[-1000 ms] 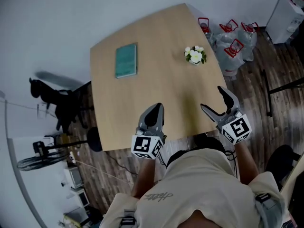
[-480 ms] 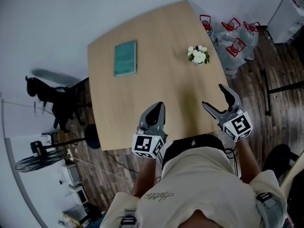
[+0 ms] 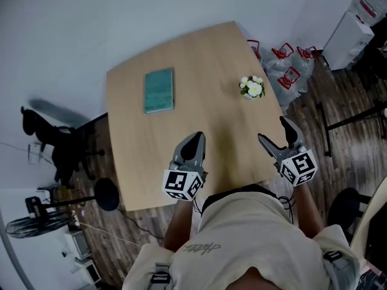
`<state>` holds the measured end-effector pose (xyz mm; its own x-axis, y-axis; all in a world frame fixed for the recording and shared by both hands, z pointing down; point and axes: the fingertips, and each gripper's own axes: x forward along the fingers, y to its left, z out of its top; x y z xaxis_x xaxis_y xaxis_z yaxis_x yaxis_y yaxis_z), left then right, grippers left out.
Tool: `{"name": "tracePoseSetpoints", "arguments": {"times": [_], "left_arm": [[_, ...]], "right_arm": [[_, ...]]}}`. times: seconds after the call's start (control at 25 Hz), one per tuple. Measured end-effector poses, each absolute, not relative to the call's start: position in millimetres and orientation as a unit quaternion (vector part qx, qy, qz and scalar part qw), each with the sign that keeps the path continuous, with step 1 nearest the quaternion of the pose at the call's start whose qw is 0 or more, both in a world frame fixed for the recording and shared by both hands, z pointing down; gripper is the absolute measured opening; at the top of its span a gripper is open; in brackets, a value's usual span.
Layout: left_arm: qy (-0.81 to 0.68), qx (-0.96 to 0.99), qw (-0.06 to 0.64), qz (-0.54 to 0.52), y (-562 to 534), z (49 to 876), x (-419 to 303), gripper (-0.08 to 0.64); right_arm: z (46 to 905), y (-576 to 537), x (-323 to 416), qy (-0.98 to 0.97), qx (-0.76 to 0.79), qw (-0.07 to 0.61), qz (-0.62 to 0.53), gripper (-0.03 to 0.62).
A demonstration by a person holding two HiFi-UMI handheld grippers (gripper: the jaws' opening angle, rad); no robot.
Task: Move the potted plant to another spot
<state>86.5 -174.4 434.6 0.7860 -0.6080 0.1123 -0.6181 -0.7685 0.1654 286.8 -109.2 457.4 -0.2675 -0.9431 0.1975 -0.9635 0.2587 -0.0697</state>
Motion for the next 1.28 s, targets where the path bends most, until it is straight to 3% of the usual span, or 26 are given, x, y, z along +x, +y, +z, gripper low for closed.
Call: {"name": "tracePoseSetpoints", "arguments": {"times": [0.64,1.28], "left_arm": [[-0.245,0.963,0.108,0.040,-183,455,111,0.020],[-0.373,0.914,0.129,0.093,-208,466,135,0.020]], "right_arm": [[486,-105,290,-0.745,0.648,0.101,0.120,0.388],[579,-192,382,-0.788,0.583,0.134,0.149,0.388]]}}
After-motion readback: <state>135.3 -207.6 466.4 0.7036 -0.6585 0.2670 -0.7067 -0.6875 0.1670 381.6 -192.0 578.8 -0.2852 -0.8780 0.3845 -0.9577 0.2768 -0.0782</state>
